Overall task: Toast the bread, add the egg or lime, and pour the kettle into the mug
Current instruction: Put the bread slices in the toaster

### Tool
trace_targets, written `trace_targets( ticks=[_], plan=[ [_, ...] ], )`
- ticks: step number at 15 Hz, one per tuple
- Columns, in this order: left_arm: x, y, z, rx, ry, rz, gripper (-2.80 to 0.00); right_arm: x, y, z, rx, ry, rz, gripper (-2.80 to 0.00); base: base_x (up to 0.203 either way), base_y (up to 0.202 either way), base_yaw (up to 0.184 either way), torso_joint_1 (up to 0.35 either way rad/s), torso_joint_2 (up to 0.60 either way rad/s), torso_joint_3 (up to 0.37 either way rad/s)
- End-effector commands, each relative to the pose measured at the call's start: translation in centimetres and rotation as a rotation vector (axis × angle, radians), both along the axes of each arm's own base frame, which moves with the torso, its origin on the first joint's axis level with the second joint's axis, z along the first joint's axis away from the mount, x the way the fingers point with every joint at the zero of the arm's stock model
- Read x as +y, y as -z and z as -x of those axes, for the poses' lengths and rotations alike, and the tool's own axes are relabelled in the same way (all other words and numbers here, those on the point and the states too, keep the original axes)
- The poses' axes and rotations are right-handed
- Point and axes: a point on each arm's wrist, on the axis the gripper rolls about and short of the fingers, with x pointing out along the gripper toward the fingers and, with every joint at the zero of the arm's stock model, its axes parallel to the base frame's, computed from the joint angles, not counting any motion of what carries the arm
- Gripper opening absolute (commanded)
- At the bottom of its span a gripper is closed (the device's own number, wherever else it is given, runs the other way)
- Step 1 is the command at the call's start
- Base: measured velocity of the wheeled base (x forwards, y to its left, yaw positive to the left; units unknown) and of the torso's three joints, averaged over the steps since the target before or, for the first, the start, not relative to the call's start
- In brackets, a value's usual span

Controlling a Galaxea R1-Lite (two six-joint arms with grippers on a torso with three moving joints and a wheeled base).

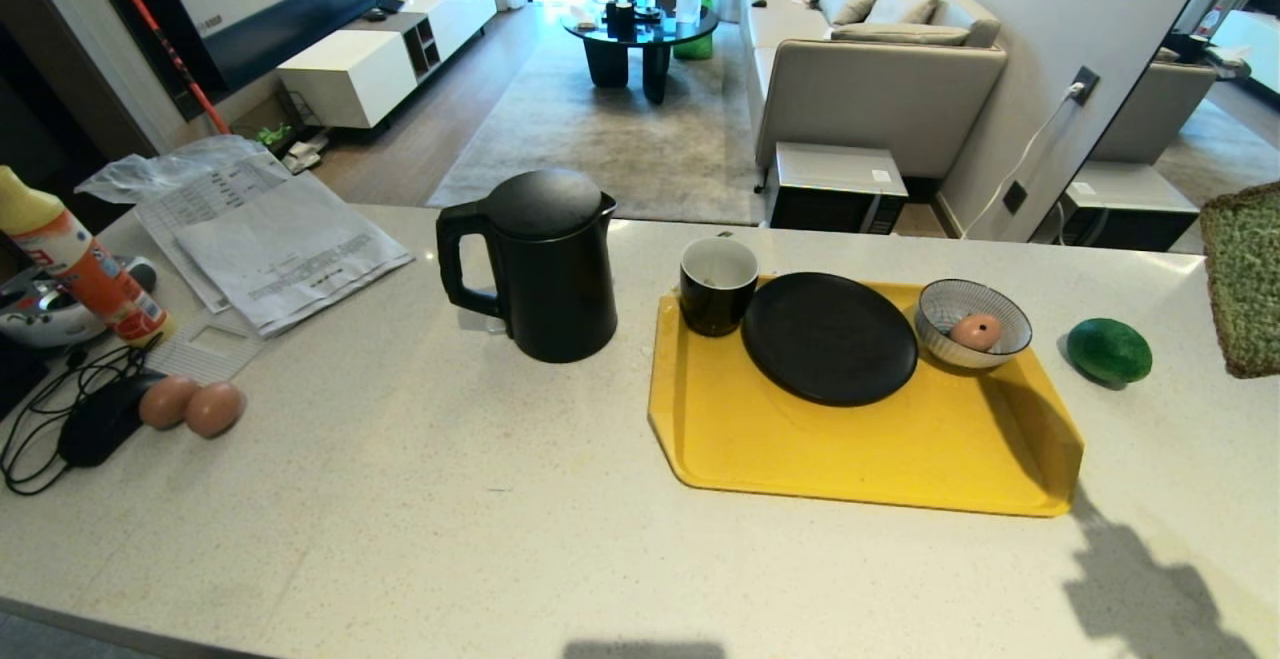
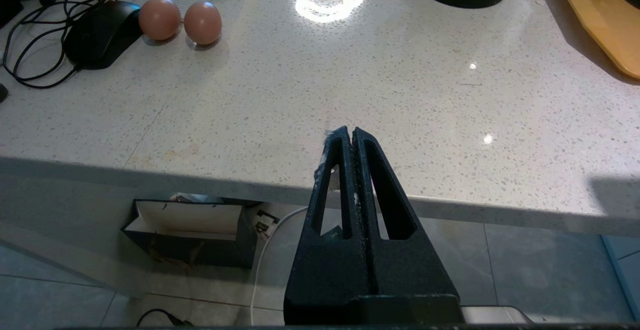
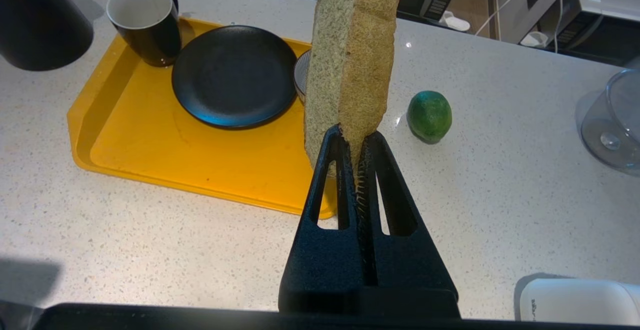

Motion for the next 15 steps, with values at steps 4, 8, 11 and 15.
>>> trace_targets(
  ticks=[4,8,11,15],
  plan=[
    [0.00,0.42,-0.11,0.012,0.000,0.001,-2.80,-0.05,0.12,0.60,-0.012,-0.001,0.014,-2.80,0.000,0.000,0.000,0.000,0.00,0.000],
    [0.00,0.42,-0.11,0.012,0.000,0.001,-2.80,-0.09,0.23,0.96,-0.017,-0.001,0.013,-2.80,0.000,0.000,0.000,0.000,0.00,0.000],
    [0.00,0.42,-0.11,0.012,0.000,0.001,-2.80,-0.08,0.11,0.96,-0.021,-0.003,0.014,-2.80,0.000,0.000,0.000,0.000,0.00,0.000],
    [0.00,0.42,-0.11,0.012,0.000,0.001,-2.80,-0.09,-0.02,1.06,-0.028,-0.003,0.014,-2.80,0.003,0.004,-0.066,0.001,0.00,0.002]
  ],
)
